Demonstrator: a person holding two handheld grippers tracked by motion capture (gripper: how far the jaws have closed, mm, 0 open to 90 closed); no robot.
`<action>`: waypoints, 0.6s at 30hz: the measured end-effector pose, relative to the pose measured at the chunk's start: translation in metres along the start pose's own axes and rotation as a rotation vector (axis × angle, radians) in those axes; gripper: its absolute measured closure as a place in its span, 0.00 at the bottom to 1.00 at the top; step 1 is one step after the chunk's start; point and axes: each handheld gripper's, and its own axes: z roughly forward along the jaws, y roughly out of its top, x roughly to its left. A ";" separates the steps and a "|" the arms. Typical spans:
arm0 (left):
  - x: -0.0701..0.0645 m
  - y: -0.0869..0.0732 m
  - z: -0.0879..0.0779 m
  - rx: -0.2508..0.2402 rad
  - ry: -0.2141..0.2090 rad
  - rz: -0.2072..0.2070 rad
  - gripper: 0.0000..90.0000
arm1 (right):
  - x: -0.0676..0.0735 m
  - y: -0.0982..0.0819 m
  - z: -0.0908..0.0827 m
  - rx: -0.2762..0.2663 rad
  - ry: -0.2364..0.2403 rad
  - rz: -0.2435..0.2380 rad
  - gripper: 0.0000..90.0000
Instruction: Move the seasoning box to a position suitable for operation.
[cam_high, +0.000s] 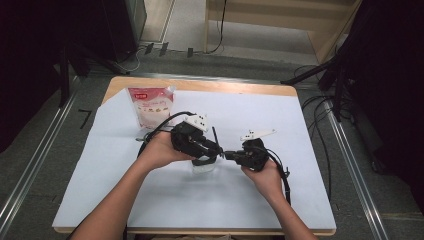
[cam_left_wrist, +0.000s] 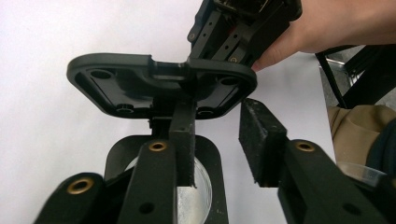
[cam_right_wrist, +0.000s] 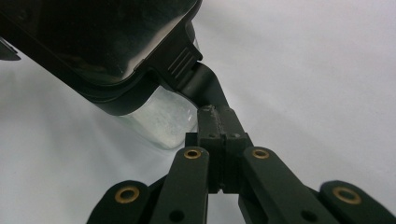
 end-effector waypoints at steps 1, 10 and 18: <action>-0.001 0.001 0.000 0.003 -0.003 0.005 0.81 | 0.000 0.000 0.000 0.002 -0.001 0.002 1.00; -0.002 0.007 0.007 0.002 -0.006 0.002 0.89 | 0.000 0.000 0.000 0.000 -0.002 0.004 1.00; -0.001 0.009 0.010 0.013 -0.013 -0.003 0.89 | 0.000 -0.001 0.000 -0.002 0.000 0.011 1.00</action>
